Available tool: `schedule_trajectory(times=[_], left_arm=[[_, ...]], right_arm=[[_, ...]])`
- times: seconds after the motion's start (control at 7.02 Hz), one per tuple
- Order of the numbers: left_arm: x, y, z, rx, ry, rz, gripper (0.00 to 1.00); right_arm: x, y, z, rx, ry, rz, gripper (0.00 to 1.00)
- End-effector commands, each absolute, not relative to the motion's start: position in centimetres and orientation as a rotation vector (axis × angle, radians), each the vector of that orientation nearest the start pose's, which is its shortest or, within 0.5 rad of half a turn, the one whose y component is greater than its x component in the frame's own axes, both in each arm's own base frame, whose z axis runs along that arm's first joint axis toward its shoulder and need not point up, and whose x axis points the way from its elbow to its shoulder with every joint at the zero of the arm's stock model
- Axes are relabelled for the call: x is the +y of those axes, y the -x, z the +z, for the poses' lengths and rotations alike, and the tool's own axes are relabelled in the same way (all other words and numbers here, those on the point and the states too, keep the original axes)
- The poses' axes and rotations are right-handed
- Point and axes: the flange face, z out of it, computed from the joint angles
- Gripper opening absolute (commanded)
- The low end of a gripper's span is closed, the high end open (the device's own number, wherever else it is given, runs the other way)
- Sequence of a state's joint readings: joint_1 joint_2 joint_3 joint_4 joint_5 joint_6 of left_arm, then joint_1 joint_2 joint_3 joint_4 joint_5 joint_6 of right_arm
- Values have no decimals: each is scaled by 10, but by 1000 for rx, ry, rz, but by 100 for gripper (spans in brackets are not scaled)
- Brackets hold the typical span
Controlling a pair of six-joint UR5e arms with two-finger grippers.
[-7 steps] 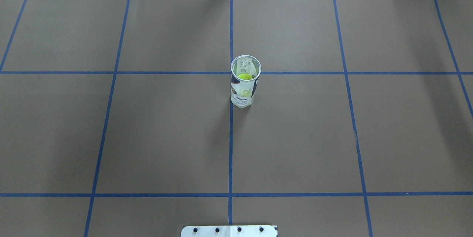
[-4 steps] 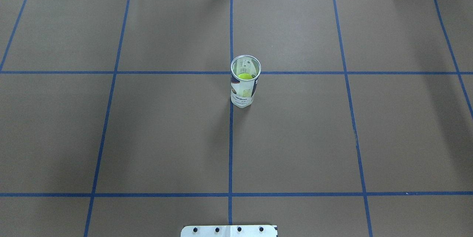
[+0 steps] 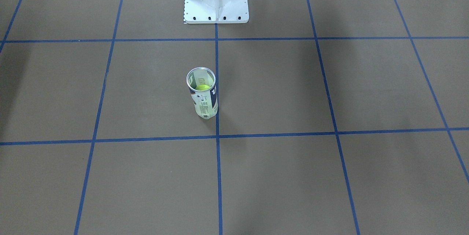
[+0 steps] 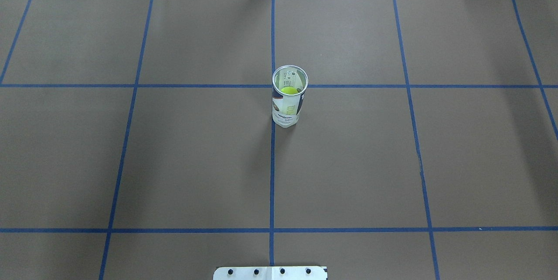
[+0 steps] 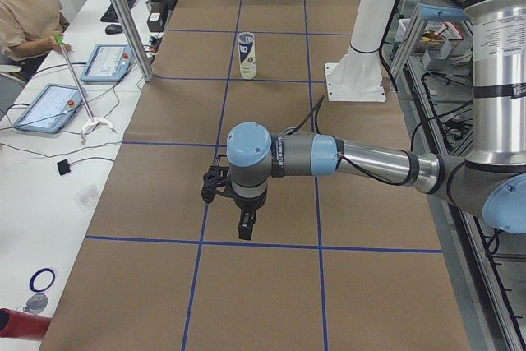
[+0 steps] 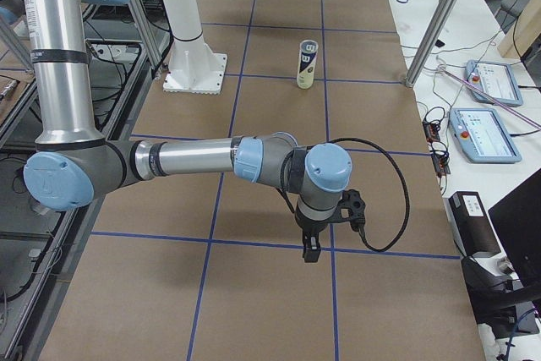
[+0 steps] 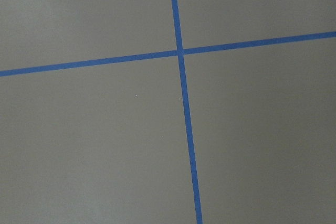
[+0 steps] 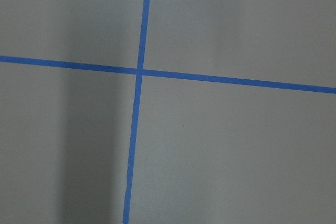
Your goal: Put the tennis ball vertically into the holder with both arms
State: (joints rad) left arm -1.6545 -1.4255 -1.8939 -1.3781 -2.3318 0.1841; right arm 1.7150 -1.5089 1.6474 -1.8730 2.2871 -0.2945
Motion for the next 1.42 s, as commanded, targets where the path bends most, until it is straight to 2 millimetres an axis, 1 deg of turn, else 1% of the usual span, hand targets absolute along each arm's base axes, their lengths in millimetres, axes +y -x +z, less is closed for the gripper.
schedule_trajectory(times=[0.0, 0.14, 0.28, 0.43, 0.57, 0.71, 0.85, 1.28], left_arm=[[-415, 100, 586, 759, -77, 29, 99], [-418, 100, 583, 755, -108, -14, 100], [-420, 100, 585, 753, -124, -12, 99], [-424, 100, 621, 755, -67, -30, 99], [-429, 100, 626, 754, -89, -26, 99], [-427, 100, 630, 750, -94, -17, 100], [-422, 101, 639, 739, -78, -19, 99], [-418, 99, 638, 750, -75, -19, 100]], right_arm=[[-485, -138, 625, -732, 1, -85, 99], [-485, -139, 625, -732, 1, -84, 99], [-485, -138, 625, -732, 1, -85, 99], [-486, -138, 625, -732, 1, -85, 99], [-485, -139, 625, -734, 0, -84, 99], [-484, -139, 625, -734, 2, -83, 99], [-481, -138, 631, -736, 14, -80, 99], [-469, -137, 644, -738, 25, -64, 99]])
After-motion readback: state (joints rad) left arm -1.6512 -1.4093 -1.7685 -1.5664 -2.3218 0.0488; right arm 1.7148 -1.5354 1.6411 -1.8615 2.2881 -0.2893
